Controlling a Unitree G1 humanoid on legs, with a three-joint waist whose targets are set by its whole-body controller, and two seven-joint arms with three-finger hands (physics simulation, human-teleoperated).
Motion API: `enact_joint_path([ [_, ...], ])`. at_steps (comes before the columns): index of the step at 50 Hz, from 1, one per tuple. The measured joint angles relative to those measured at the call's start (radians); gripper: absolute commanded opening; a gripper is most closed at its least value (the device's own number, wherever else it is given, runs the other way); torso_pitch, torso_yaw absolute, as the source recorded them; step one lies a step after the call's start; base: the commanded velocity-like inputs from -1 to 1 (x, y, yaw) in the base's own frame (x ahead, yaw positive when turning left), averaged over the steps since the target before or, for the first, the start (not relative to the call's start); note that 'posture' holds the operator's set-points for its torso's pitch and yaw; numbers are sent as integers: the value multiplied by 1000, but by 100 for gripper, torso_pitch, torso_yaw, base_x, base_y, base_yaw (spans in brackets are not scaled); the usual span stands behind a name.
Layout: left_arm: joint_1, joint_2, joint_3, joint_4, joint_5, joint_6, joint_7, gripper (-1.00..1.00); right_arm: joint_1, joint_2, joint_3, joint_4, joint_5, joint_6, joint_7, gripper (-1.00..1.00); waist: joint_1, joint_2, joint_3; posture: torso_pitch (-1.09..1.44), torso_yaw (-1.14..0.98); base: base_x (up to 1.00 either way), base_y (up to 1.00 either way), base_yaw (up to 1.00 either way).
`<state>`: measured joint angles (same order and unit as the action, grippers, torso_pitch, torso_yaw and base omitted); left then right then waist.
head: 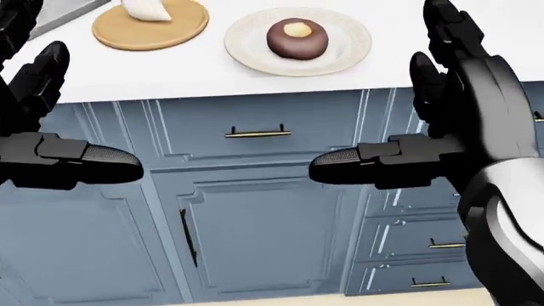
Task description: Move the dessert items from the plate to the tray.
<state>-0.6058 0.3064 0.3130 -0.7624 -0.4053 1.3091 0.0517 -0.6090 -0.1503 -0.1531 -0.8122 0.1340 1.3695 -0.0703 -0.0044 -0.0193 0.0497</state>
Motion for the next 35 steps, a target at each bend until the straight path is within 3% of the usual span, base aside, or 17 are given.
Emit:
enact_joint_path([
  [4, -13, 10, 17, -32, -28, -5, 23, 100, -34, -9, -5, -10, 12, -1, 0, 100, -10, 42, -5, 0, 0, 36, 5, 0],
  [7, -15, 22, 23, -32, -51, -3, 33, 100, -50, -10, -5, -14, 16, 9, -3, 100, -10, 87, -16, 0, 0, 35, 12, 0],
  [8, -8, 24, 27, -27, -54, -2, 38, 100, -47, -4, 0, -12, 19, 15, -3, 100, -3, 74, -10, 0, 0, 36, 12, 0],
  [10, 15, 20, 29, -16, -56, 6, 50, 100, -45, -1, 12, -3, 29, 36, 0, 100, 6, 83, 10, 0, 0, 36, 12, 0],
  [11, 20, 22, 29, -12, -58, 10, 54, 100, -47, -2, 13, -4, 34, 44, 3, 100, 8, 88, 10, 0, 0, 35, 12, 0],
  [16, 10, 32, 25, -20, -77, -9, 63, 100, -75, -15, -13, -18, 38, 53, 1, 100, 14, 51, -6, 0, 0, 35, 13, 0],
  [21, 6, 41, 38, -29, -99, -14, 75, 100, -77, -16, -22, -30, 44, 45, -2, 100, 29, -15, -11, 0, 0, 36, 13, 0],
  [23, 15, 32, 30, -29, -111, -9, 79, 100, -71, -18, -37, -34, 48, 66, -5, 100, 14, -5, 12, 0, 0, 35, 13, 0],
  [24, 18, 32, 22, -25, -121, 1, 79, 100, -61, -21, -46, -35, 47, 76, -7, 100, 10, -15, 17, 0, 0, 35, 12, 0],
  [26, 13, 41, 26, -26, -141, 22, 80, 100, -64, -25, -60, -35, 48, 98, -9, 100, 3, -23, 8, 0, 0, 35, 12, 0],
  [31, -16, 64, 64, -56, -168, 25, 101, 100, -106, -32, -59, -63, 57, 108, -15, 100, -5, 21, -7, 0, 0, 31, 12, 0],
  [33, -20, 73, 66, -57, -180, 20, 105, 100, -115, -33, -58, -63, 61, 109, -16, 100, -12, 49, -8, 0, 0, 27, 12, 0],
  [35, -24, 80, 71, -49, -194, 21, 109, 100, -122, -32, -57, -54, 64, 109, -16, 100, -8, 93, -14, 0, 0, 27, 12, 0],
])
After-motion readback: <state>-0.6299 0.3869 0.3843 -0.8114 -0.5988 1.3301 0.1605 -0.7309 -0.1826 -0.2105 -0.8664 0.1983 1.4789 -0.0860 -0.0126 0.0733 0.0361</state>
